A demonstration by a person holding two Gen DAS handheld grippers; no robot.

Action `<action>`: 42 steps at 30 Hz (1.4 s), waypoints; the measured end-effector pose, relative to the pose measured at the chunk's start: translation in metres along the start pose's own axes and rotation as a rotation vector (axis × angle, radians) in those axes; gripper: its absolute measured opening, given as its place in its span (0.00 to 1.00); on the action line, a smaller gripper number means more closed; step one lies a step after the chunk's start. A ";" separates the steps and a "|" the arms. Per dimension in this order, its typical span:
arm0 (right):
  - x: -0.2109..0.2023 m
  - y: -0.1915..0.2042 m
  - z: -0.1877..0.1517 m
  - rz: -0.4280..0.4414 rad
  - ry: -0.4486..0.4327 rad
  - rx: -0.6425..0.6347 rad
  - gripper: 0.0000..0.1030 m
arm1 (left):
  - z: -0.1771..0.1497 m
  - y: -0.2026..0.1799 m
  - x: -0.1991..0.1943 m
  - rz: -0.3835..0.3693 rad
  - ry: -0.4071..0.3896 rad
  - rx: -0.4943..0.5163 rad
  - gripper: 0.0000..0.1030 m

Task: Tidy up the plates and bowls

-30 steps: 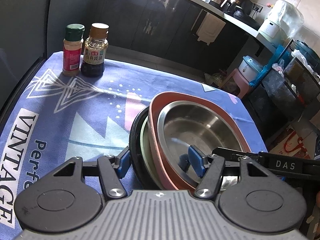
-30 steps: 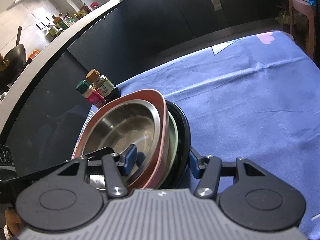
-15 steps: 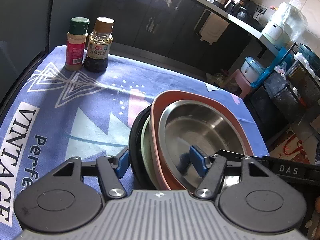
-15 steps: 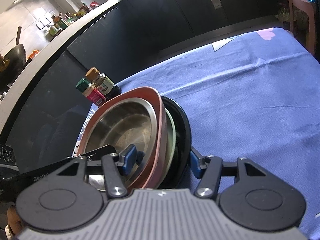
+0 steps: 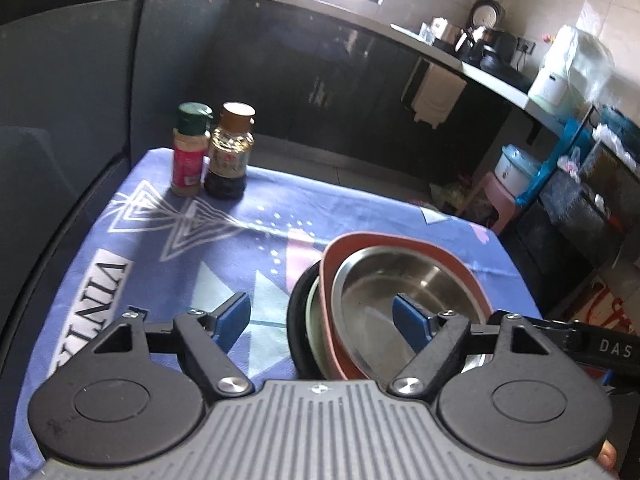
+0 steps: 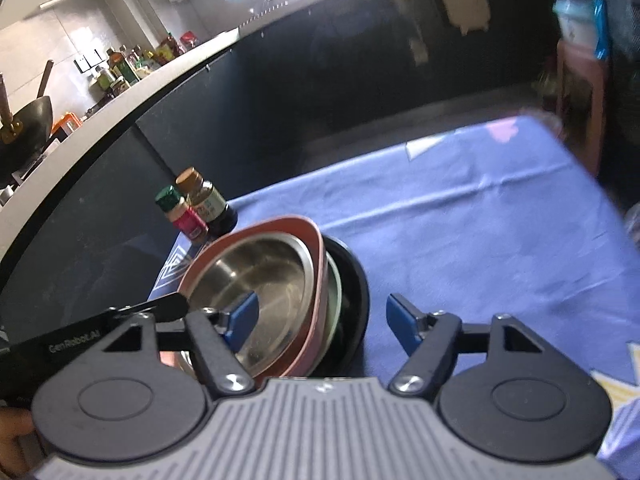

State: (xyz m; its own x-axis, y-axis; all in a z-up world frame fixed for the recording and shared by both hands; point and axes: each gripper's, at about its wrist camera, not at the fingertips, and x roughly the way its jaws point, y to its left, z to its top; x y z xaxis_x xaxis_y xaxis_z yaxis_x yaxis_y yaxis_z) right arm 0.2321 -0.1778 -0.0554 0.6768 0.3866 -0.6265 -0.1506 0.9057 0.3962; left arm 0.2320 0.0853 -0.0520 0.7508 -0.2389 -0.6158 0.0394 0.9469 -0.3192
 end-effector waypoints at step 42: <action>-0.173 0.052 -0.120 -0.125 -0.276 -0.139 0.93 | -0.112 -0.073 -0.192 0.116 -0.201 0.174 1.00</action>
State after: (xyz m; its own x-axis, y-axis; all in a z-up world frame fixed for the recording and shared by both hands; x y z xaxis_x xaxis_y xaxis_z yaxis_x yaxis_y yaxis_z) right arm 0.0212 -0.1765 -0.0067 0.8632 0.2264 -0.4513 -0.1379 0.9656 0.2207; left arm 0.0115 0.0374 0.0088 0.8718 -0.0957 -0.4805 0.0449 0.9922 -0.1162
